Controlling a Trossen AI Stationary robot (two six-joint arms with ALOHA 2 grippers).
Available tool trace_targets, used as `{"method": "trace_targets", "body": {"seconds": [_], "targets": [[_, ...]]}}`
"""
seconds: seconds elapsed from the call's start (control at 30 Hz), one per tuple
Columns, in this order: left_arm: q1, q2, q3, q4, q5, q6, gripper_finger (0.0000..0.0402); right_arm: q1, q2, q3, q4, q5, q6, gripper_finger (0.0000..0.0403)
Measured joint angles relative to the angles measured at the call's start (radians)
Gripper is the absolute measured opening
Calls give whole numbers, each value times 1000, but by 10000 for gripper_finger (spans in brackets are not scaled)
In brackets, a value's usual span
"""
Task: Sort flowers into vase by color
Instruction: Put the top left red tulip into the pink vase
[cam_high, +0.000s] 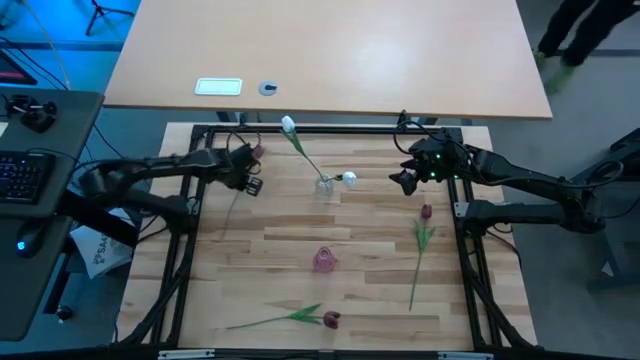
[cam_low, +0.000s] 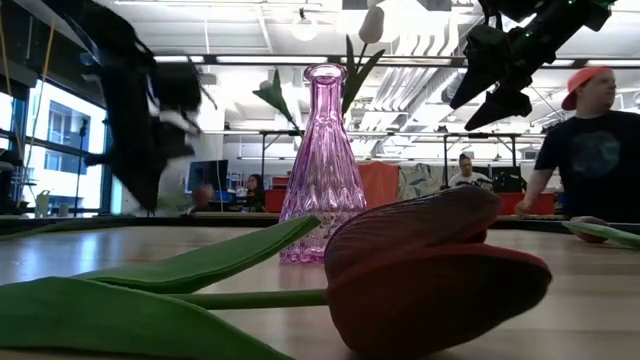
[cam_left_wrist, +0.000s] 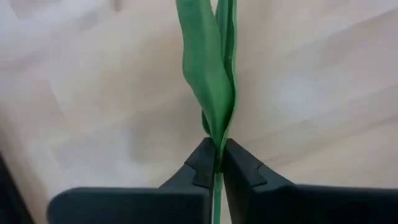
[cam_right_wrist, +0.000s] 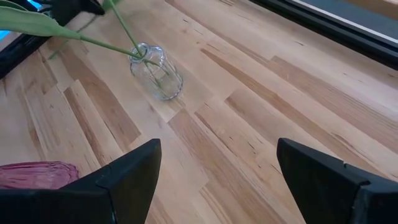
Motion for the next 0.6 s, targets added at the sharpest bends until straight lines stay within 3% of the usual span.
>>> {"method": "trace_targets", "body": {"seconds": [0.23,0.4,0.6], "targets": [[-184,-303,0,73,-137,-86,2,0,0,0,0,0,0,316],[-469,-408,1,234,-241,-195,1,0,0,0,0,0,0,316],[-840,-417,1,344,-383,-359,1,0,0,0,-1,0,0,316]]}}
